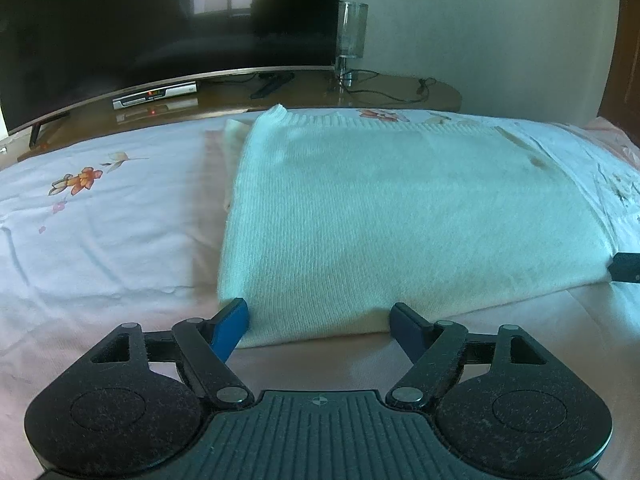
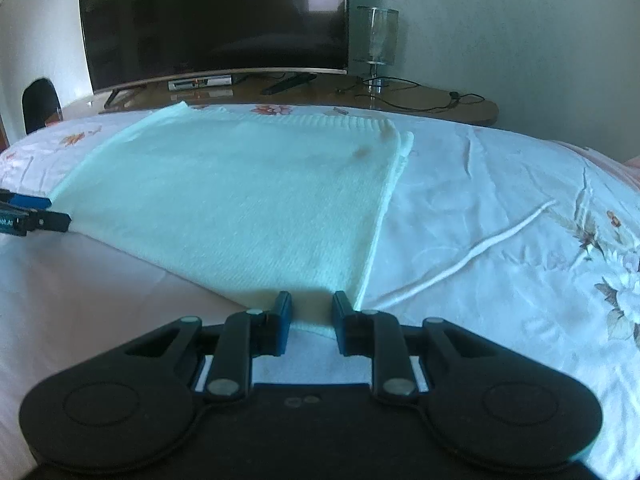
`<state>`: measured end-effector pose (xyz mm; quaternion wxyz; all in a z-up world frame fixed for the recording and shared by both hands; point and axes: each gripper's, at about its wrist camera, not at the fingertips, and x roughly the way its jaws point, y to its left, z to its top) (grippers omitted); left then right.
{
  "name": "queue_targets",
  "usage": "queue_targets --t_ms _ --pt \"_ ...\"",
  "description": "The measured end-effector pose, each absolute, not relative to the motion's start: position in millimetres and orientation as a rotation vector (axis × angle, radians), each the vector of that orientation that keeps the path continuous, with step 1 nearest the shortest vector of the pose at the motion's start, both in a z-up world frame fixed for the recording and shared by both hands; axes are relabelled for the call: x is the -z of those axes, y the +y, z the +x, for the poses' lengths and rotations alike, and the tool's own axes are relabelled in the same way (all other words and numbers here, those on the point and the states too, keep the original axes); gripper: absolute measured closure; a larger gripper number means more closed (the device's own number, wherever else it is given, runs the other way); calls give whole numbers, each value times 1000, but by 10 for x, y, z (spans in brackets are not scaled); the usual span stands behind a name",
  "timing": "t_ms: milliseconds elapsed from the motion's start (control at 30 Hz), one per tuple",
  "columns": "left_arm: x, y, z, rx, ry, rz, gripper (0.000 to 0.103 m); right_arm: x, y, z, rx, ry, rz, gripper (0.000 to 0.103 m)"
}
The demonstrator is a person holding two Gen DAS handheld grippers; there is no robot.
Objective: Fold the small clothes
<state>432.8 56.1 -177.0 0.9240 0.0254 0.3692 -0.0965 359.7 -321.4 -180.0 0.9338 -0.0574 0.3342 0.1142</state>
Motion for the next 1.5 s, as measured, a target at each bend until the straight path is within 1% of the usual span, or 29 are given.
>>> queue_targets --t_ms 100,167,233,333,467,533,600,633,667,700,733,767,933,967,1033,1067,1100,1200,1300,1400,1433,1467,1500 --pt "1693 570 4328 173 783 41 24 1771 -3180 3615 -229 700 -134 80" --pt "1559 641 4185 137 752 -7 24 1682 -3172 3601 -212 724 -109 79" --pt "1506 870 3975 153 722 -220 24 1567 -3225 3473 -234 687 -46 77" --pt "1742 1129 3897 172 771 -571 25 1482 -3252 3320 -264 664 11 75" --pt "1935 1220 3950 137 690 -792 26 1408 -3181 3345 -305 654 90 76" --pt "1994 1243 4043 114 664 -868 35 1355 -3120 3442 -315 646 118 76" --pt "2064 1216 4120 90 643 -904 51 1307 -3077 3598 -334 637 158 76" --pt "2108 1224 4153 71 627 -930 56 1287 -3062 3694 -339 633 182 78" --pt "2141 1227 4181 65 614 -947 59 1277 -3043 3791 -346 629 208 79" --pt "2158 1231 4196 66 602 -955 59 1271 -3020 3915 -359 626 239 83" --pt "2151 1210 4228 70 596 -950 59 1276 -2994 4024 -380 624 268 94" --pt "2137 1203 4268 76 600 -939 58 1289 -2957 4129 -405 624 290 101" --pt "2155 1232 4418 94 591 -956 58 1463 -2642 4619 -455 660 291 101" --pt "2152 1231 4447 90 601 -947 62 1497 -2598 4676 -455 665 292 101" --pt "2154 1244 4506 96 618 -943 73 1560 -2542 4759 -464 675 302 101" --pt "2162 1253 4519 111 621 -944 85 1589 -2516 4790 -469 680 309 101" --pt "2175 1255 4535 131 623 -937 96 1612 -2493 4802 -471 683 312 101" --pt "2194 1270 4503 154 613 -913 96 1671 -2414 4829 -472 694 307 101" --pt "2210 1307 4496 152 613 -913 96 1784 -2358 4873 -428 747 276 103" --pt "2207 1283 4543 136 636 -878 96 1772 -2373 4836 -403 739 316 103" --pt "2196 1276 4557 131 637 -872 95 1733 -2360 4805 -400 722 306 99" --pt "2187 1276 4566 122 637 -872 93 1709 -2346 4786 -396 706 293 99" --pt "2184 1280 4579 113 637 -880 93 1710 -2331 4793 -390 705 283 101"
